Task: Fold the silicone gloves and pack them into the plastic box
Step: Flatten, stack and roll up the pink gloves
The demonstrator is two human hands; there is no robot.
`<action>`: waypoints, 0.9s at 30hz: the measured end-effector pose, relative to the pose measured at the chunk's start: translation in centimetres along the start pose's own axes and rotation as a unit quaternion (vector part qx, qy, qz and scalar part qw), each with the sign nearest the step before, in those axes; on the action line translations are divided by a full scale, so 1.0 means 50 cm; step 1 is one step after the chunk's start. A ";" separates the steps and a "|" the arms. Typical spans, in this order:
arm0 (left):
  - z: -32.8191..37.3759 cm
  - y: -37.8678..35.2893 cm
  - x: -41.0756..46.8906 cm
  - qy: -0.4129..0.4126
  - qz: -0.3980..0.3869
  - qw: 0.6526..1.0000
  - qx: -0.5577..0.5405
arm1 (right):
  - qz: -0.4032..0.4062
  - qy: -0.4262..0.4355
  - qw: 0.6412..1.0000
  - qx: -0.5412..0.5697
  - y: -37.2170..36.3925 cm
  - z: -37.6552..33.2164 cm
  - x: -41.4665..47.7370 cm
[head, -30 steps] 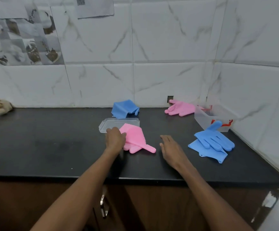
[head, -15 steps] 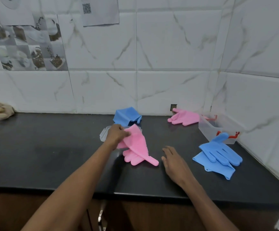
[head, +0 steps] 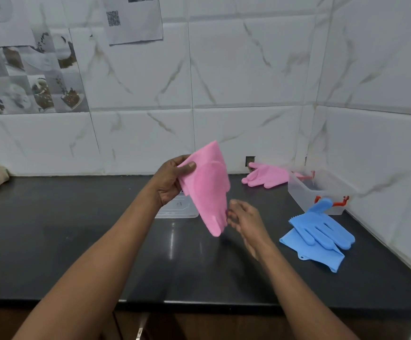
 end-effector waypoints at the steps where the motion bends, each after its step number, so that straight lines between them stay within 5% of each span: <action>1: 0.008 0.001 0.004 -0.014 -0.005 1.000 -0.010 | -0.023 -0.007 0.999 0.026 -0.011 -0.002 0.008; 8: 0.015 0.030 0.011 -0.022 0.030 0.999 0.017 | -0.110 -0.038 0.979 0.169 -0.028 -0.018 0.034; 13: -0.014 0.077 -0.010 -0.002 0.082 0.994 0.067 | -0.075 -0.030 0.994 0.076 0.019 -0.050 0.036; 16: -0.042 0.074 -0.034 0.017 0.083 0.992 0.096 | -0.003 0.041 0.997 -0.069 0.047 -0.122 0.040; 21: -0.067 0.038 -0.063 0.024 0.040 0.966 0.254 | 0.043 0.151 0.911 -0.382 0.025 -0.250 0.082; 27: -0.096 -0.009 -0.073 0.157 -0.112 0.917 0.348 | 0.049 0.077 0.930 -0.355 0.034 -0.157 0.100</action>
Point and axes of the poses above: each hand's wrist, its own x-axis towards the middle knuckle, its own y-axis out of the back of the hand, z = x × y, the point moved 5 cm from there along x, towards the middle knuckle, and after that the axes turned 9 degrees about -y, right-handed, at the moved point
